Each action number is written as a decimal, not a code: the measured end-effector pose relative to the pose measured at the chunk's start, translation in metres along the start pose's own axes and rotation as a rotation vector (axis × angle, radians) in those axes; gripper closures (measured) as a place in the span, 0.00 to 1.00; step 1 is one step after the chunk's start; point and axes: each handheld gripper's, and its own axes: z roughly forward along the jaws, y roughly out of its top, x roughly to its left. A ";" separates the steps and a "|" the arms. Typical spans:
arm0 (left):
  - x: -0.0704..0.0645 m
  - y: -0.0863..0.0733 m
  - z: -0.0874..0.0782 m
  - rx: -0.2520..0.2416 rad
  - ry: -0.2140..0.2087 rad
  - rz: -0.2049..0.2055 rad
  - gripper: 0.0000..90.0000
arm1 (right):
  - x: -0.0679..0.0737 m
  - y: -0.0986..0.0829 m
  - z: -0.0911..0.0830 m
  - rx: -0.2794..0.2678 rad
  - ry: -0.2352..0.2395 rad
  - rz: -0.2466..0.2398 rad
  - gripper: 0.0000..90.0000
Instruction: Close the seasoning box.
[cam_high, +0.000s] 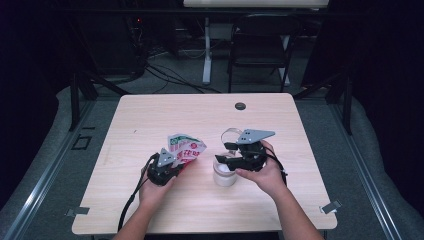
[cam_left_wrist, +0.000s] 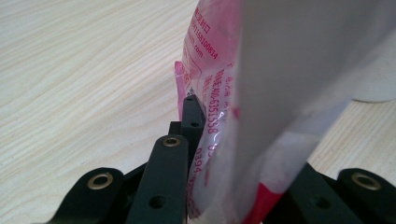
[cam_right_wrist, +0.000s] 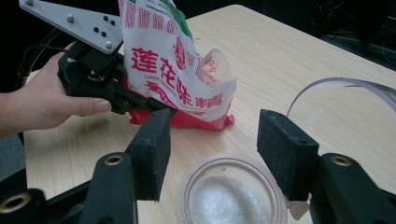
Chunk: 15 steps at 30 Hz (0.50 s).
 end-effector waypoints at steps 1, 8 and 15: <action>0.001 0.000 0.000 -0.003 0.000 -0.002 0.89 | 0.000 0.000 0.000 -0.003 0.000 0.003 0.49; 0.004 -0.001 -0.003 -0.024 0.010 -0.018 0.90 | -0.001 0.000 -0.001 -0.003 -0.003 0.004 0.49; 0.007 -0.001 -0.007 -0.034 0.009 -0.030 0.91 | -0.001 0.000 -0.001 -0.005 -0.005 0.006 0.49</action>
